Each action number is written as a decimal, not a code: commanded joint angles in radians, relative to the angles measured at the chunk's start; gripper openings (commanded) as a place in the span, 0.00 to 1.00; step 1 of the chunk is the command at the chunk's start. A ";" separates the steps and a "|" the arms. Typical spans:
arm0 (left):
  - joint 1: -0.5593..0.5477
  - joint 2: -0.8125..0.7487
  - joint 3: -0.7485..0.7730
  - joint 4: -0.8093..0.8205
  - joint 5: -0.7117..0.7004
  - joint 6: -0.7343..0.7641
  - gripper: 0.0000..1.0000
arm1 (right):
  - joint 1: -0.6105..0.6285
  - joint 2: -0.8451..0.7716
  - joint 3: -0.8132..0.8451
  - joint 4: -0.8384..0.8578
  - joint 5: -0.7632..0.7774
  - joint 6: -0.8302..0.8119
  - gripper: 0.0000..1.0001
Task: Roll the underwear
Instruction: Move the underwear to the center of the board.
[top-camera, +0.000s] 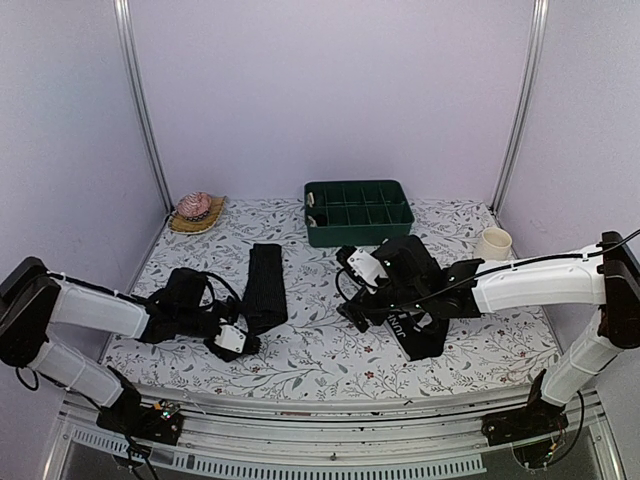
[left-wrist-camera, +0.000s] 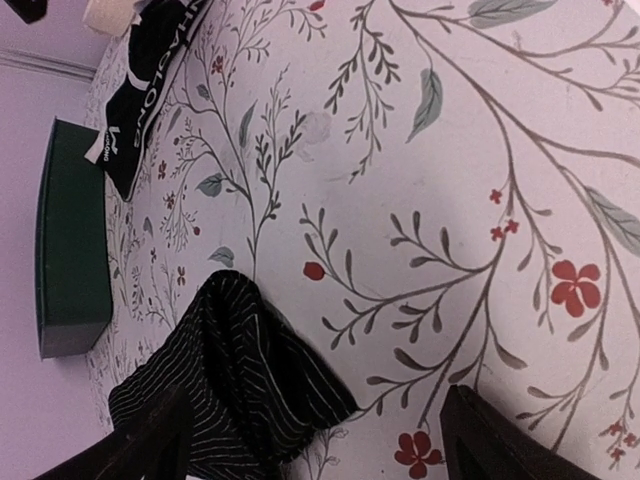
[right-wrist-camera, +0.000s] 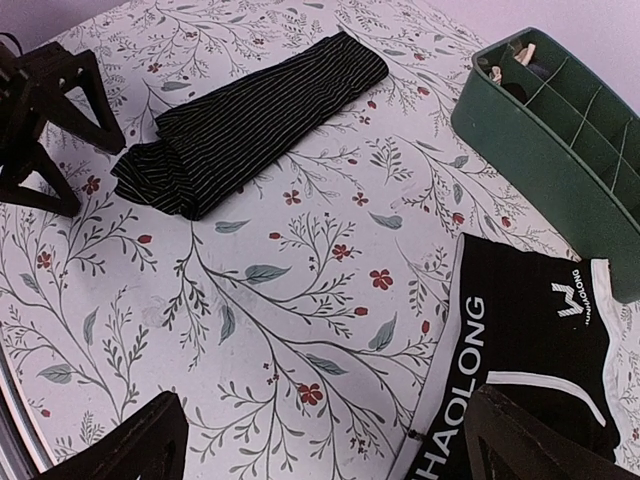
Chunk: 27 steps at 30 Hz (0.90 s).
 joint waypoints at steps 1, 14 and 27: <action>-0.038 0.092 0.032 0.073 -0.121 -0.049 0.87 | 0.009 0.007 0.026 -0.014 0.022 0.006 0.99; -0.056 0.184 0.106 0.042 -0.207 -0.138 0.57 | 0.013 -0.017 0.019 -0.017 0.029 0.006 0.99; -0.082 0.233 0.208 -0.092 -0.094 -0.120 0.00 | 0.024 -0.094 -0.050 0.063 0.004 -0.060 0.99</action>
